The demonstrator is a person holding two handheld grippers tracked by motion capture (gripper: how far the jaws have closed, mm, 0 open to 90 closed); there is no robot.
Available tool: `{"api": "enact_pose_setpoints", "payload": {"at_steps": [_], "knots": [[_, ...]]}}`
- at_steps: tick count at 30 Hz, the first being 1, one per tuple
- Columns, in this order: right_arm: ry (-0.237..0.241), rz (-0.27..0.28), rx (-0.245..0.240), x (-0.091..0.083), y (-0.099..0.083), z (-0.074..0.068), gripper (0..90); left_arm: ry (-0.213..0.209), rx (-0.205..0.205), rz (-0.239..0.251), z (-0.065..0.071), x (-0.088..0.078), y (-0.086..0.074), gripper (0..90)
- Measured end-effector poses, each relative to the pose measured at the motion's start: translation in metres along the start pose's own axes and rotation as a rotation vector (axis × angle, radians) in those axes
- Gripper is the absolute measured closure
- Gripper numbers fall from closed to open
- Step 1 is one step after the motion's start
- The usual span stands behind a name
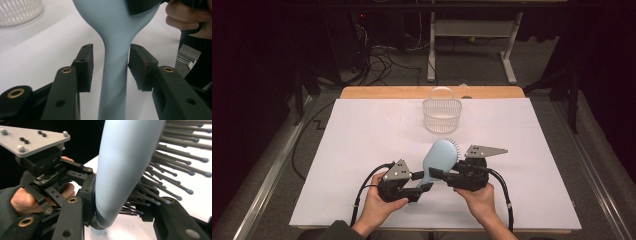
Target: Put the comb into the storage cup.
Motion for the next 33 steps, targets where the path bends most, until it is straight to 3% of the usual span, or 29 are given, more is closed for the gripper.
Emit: {"api": "enact_pose_setpoints", "payload": {"at_steps": [5, 9, 13, 16, 18, 33], "knots": [[-0.006, 0.003, 0.003, -0.002, 0.0, 0.001, 58.3, 0.022, -0.012, 0.002, -0.001, 0.0, -0.001, 50.3], [-0.009, 0.003, 0.005, -0.003, 0.0, 0.002, 58.3, 0.033, -0.022, 0.0, -0.003, 0.0, -0.002, 42.4], [-0.016, 0.001, 0.009, -0.004, 0.0, 0.004, 58.3, 0.064, -0.01, 0.007, -0.004, 0.0, -0.002, 34.3], [-0.018, 0.002, 0.015, -0.005, 0.0, 0.005, 58.3, 0.089, -0.025, 0.014, -0.007, -0.002, -0.004, 25.6], [-0.019, 0.001, 0.017, -0.006, 0.001, 0.007, 58.3, 0.079, -0.038, 0.013, -0.01, -0.003, -0.004, 24.9], [-0.045, -0.025, 0.033, -0.011, 0.002, 0.015, 58.0, 0.143, -0.093, 0.044, -0.032, -0.019, -0.016, 20.1]]}}
Point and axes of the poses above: each handheld gripper's, and its own axes: x roughly forward along the jaws, y roughly out of its top, z roughly to its right, the point moved 2 cm from there along x, roughly forward along the jaws, and after that the axes turned 12 degrees about -z, right-handed, at the moved point
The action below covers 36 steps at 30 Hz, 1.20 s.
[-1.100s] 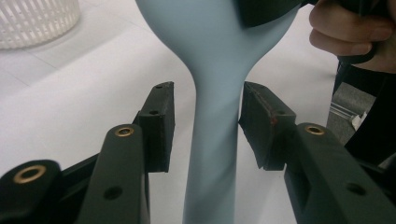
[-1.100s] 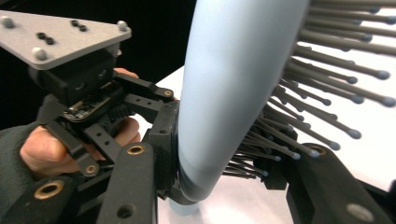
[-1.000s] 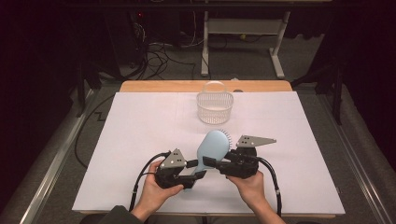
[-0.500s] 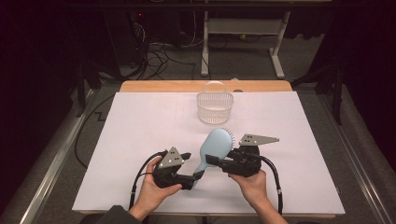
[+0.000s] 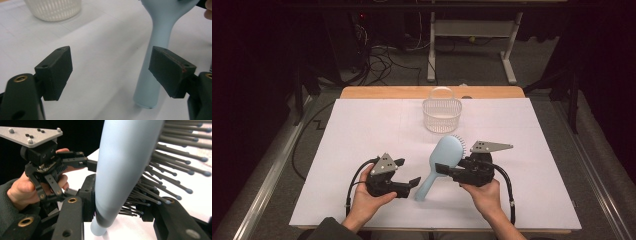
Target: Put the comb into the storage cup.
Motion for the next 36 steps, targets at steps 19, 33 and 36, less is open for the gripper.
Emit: {"api": "enact_pose_setpoints", "payload": {"at_steps": [19, 33, 36], "knots": [[-0.053, -0.002, 0.021, -0.021, 0.001, 0.011, 57.7, 0.085, -0.101, 0.051, -0.038, -0.027, -0.024, 19.9], [-0.097, -0.006, 0.031, -0.036, 0.003, 0.019, 57.5, 0.164, -0.13, 0.083, -0.057, -0.04, -0.041, 19.9], [-0.108, -0.006, 0.033, -0.039, 0.004, 0.021, 57.4, 0.174, -0.141, 0.086, -0.061, -0.04, -0.046, 19.6]]}}
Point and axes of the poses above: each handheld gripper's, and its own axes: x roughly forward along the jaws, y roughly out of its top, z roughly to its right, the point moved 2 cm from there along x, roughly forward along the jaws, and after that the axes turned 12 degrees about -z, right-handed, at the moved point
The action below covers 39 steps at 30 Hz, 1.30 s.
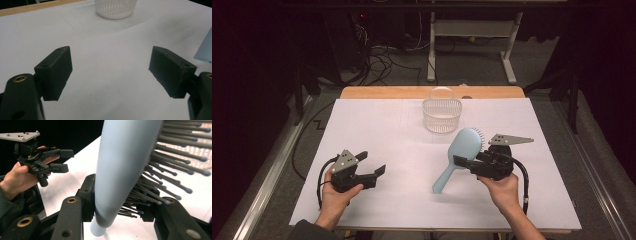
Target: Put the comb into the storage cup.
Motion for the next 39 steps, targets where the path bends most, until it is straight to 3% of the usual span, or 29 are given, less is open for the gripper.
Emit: {"api": "enact_pose_setpoints", "payload": {"at_steps": [14, 39], "knots": [[-0.048, 0.001, 0.009, -0.015, 0.009, 0.008, 57.0, 0.021, -0.045, 0.011, -0.02, -0.005, -0.017, 16.1], [-0.111, 0.045, 0.05, -0.038, 0.023, 0.032, 56.9, 0.009, -0.045, 0.009, -0.026, 0.0, -0.02, 15.9]]}}
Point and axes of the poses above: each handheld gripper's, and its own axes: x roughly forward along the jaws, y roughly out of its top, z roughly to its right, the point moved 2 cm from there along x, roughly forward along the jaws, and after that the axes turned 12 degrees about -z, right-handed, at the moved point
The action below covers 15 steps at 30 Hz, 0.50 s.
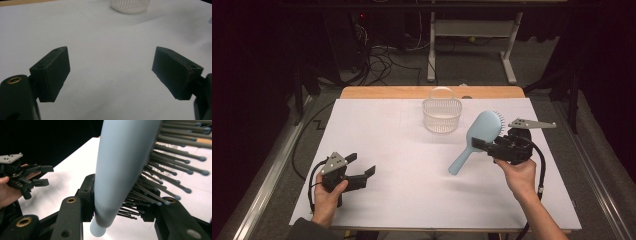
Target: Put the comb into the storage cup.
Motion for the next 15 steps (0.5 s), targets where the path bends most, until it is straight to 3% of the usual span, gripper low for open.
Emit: {"api": "enact_pose_setpoints", "payload": {"at_steps": [15], "knots": [[-0.018, 0.007, 0.011, -0.008, 0.013, 0.006, 56.9, 0.004, 0.0, 0.003, 0.0, 0.002, -0.001, 15.9]]}}
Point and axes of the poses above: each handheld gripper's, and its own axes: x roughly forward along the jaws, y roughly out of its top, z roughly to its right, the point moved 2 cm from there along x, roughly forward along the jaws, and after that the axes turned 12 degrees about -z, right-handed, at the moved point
